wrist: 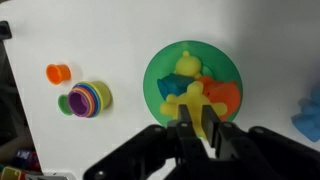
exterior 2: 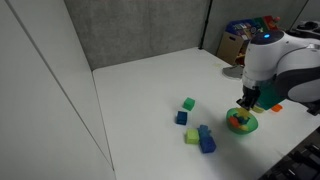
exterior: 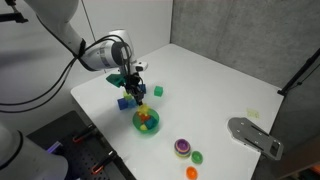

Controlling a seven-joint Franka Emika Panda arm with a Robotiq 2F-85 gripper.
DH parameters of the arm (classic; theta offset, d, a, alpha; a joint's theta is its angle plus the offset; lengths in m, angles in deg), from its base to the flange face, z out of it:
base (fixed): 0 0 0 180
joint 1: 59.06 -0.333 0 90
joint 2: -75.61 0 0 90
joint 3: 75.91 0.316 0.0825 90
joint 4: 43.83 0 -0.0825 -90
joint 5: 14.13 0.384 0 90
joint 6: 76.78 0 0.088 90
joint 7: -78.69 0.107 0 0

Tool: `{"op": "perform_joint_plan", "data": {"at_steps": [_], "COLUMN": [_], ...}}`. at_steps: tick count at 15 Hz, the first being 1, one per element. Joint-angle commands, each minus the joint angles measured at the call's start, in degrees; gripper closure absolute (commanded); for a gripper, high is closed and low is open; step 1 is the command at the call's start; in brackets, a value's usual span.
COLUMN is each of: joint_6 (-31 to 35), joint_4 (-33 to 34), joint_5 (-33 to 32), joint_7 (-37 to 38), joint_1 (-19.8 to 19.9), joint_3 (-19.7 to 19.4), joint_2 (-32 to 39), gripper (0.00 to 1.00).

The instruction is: Put the round yellow toy in the bowl

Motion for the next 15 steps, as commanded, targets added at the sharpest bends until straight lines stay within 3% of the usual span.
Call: {"op": "perform_joint_plan", "data": {"at_steps": [1,7,15], "joint_6": [-1.87,-2.32,-3.01], "joint_4": [-2.97,-4.06,-5.53], "joint_5": [-0.85,2.73,19.47], "joint_7": [1.46,-2.3,-19.88], "joint_1": [3.94,7.18,11.37], "joint_3": [3.9,7.63,11.42], "joint_2": [-2.61,-3.79,-11.48], "gripper": [0.49,0.02,0.0]}}
